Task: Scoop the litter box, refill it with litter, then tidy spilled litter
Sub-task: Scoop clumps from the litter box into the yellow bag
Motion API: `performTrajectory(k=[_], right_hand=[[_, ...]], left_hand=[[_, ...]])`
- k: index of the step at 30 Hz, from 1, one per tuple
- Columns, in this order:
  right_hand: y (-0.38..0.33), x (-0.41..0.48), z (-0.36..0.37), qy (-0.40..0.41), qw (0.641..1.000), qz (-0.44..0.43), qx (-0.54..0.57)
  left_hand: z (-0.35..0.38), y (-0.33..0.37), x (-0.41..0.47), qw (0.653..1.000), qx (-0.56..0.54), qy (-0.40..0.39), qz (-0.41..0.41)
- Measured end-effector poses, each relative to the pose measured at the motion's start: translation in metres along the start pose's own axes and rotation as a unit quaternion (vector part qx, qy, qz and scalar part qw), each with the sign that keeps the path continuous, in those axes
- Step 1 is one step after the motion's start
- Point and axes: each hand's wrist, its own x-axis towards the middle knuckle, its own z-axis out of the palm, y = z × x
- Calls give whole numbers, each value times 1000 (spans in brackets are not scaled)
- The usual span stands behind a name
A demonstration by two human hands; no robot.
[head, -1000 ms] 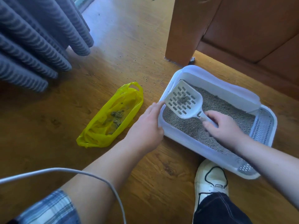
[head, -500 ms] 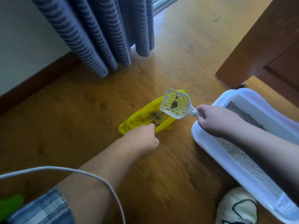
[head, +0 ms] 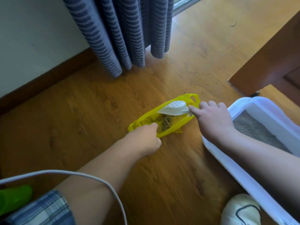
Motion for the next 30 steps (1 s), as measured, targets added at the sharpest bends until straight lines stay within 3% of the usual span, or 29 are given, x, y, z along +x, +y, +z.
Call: performTrajectory(k=[4, 7, 9, 14, 19, 27, 30], right_hand=[[33, -14, -16, -17, 994, 77, 71], [70, -37, -25, -31, 951, 185, 245], [105, -62, -34, -60, 930, 233, 279], [182, -157, -40, -195, 897, 324, 229], [203, -232, 10, -341, 843, 382, 167], [214, -228, 44, -405, 821, 386, 113], [208, -223, 40, -436, 801, 381, 155]], left_hand=[[4, 23, 6, 999, -9, 6, 34], [10, 50, 15, 997, -23, 18, 66], [16, 72, 22, 995, -29, 26, 90], [32, 118, 33, 975, -98, 68, 187], [46, 147, 43, 960, -129, 77, 234], [67, 167, 55, 960, -133, 67, 236], [70, 168, 57, 963, -134, 70, 224]])
